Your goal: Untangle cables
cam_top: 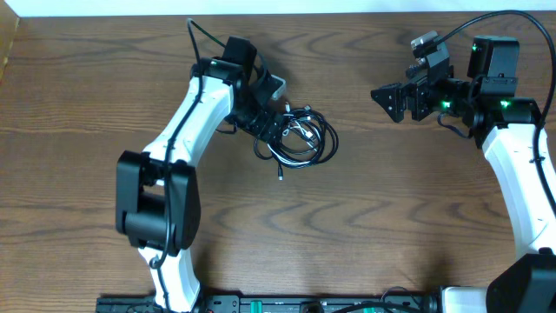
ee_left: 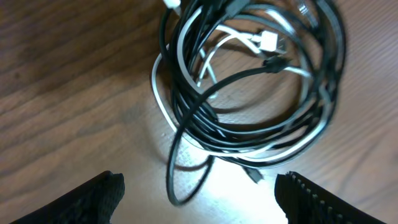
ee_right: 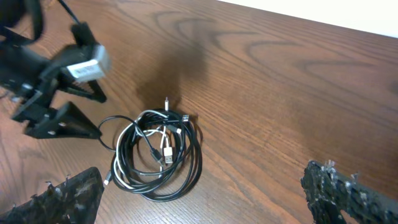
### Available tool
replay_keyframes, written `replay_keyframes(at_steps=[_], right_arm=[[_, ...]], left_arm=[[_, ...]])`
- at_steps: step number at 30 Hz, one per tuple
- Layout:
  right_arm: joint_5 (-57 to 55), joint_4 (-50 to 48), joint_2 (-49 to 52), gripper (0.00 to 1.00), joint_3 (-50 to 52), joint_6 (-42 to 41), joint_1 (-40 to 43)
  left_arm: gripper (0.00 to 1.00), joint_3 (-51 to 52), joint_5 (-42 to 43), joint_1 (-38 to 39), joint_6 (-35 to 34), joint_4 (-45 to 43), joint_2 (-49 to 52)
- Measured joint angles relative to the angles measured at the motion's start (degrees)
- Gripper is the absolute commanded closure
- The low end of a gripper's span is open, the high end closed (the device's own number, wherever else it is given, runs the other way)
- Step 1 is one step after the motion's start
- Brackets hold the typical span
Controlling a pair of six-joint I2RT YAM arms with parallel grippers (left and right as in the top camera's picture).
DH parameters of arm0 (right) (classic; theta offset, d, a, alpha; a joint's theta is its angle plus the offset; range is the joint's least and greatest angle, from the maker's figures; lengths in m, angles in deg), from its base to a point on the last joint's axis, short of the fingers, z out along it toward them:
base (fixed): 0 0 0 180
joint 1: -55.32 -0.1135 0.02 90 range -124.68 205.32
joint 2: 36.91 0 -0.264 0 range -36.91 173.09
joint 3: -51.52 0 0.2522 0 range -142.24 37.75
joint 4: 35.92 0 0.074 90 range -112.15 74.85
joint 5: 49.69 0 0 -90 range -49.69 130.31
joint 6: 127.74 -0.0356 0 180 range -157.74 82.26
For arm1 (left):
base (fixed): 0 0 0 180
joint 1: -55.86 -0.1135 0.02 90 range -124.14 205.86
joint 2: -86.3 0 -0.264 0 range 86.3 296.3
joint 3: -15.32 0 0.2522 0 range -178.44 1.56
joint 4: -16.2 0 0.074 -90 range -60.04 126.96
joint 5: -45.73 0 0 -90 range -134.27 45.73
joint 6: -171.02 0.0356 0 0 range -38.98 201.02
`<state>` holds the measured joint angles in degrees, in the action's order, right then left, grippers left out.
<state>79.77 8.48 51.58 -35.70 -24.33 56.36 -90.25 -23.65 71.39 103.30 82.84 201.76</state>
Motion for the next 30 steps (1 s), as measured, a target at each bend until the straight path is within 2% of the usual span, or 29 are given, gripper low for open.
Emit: replay_keyframes(at_steps=[3, 5, 7, 9, 14, 15, 25, 30], right_arm=[[0.0, 0.0, 0.0, 0.01, 0.0, 0.0, 0.0], [0.0, 0.0, 0.0, 0.01, 0.0, 0.0, 0.0], [0.0, 0.02, 0.0, 0.01, 0.0, 0.0, -0.07], [-0.02, 0.24, 0.0, 0.01, 0.02, 0.0, -0.24], [0.02, 0.46, 0.0, 0.01, 0.02, 0.0, -0.9], [0.02, 0.44, 0.0, 0.01, 0.02, 0.0, -0.9], [-0.04, 0.44, 0.0, 0.01, 0.02, 0.0, -0.9], [-0.07, 0.33, 0.0, 0.02, 0.02, -0.52, -0.9]], left_arm=[[0.16, 0.0, -0.02, 0.0, 2.1, -1.9, 2.12], [0.23, 0.0, 0.0, 0.0, 3.26, -3.45, 3.96], [0.38, 0.0, 0.02, 0.0, 3.89, -3.89, 5.46], [0.49, 0.0, 0.04, 0.0, 4.26, -3.87, 6.8], [0.86, 0.0, 0.04, 0.0, 4.83, -3.85, 7.34], [0.9, 0.0, 0.04, 0.0, 4.9, -3.85, 7.37], [0.93, 0.0, 1.33, 0.0, 5.6, -3.85, 6.56], [0.93, 0.02, 3.67, 0.0, 3.39, -4.04, 1.53]])
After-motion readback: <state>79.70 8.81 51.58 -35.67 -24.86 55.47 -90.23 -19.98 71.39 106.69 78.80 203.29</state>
